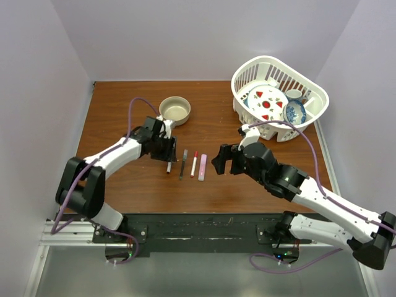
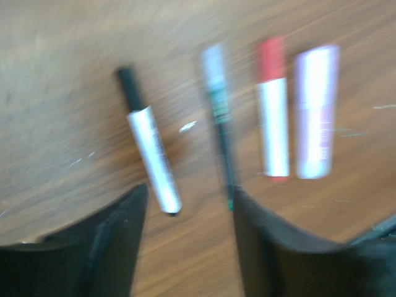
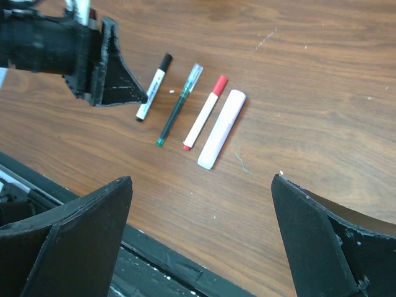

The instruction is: Insert the pens into the pen caps

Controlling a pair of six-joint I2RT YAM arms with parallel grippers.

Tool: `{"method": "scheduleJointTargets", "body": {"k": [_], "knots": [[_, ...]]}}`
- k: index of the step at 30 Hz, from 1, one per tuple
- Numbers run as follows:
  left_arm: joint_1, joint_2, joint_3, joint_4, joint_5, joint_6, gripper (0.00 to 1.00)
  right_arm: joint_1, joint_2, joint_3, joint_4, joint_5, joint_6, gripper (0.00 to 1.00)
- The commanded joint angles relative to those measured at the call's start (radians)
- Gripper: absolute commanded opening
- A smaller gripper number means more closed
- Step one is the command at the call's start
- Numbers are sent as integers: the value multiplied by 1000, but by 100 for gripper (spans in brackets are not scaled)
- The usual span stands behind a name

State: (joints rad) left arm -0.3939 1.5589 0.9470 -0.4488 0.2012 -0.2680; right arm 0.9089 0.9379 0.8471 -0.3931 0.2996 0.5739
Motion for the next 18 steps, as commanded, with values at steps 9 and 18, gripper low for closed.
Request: {"method": "scheduleJointTargets", "body": {"k": [9,18], "knots": [[4,-451,-60,430,326,-14,94,-1,-62,84,-32,127,-5,99],[4,-617,-226,653,348,-128,100,-2,-76,93,28,133,-48,99]]}}
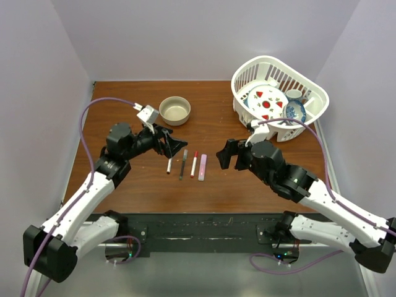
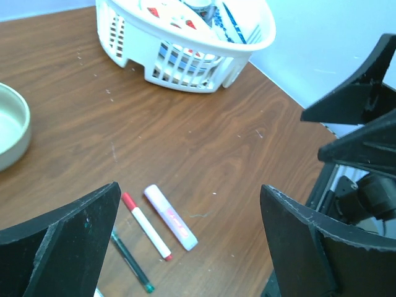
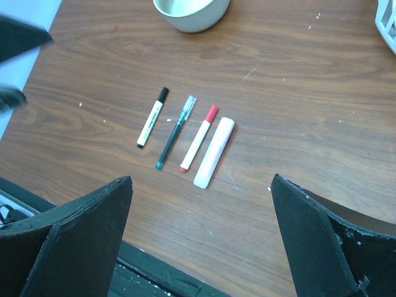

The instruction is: Insert the pens into the pen caps

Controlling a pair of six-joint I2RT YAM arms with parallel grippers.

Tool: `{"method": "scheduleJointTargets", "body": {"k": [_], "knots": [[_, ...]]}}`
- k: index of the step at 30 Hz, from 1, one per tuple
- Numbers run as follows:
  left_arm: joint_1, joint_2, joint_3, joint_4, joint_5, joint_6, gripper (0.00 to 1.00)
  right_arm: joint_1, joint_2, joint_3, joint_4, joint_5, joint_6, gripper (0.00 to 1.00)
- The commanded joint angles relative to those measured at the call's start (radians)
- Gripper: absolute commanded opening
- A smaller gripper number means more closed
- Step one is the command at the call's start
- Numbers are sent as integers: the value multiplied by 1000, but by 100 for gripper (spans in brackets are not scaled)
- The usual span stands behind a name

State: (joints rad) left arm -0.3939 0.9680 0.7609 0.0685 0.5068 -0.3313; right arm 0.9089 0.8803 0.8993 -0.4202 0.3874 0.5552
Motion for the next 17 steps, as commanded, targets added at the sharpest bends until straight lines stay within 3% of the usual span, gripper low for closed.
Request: {"method": "scheduleJointTargets", "body": {"k": [1,17], "knots": [[4,-29,-40,133,47,-61,100,1,-20,36,60,48,-29,99],[4,-48,-35,114,41,-45,100,-1,-50,15,92,61,2,99]]}}
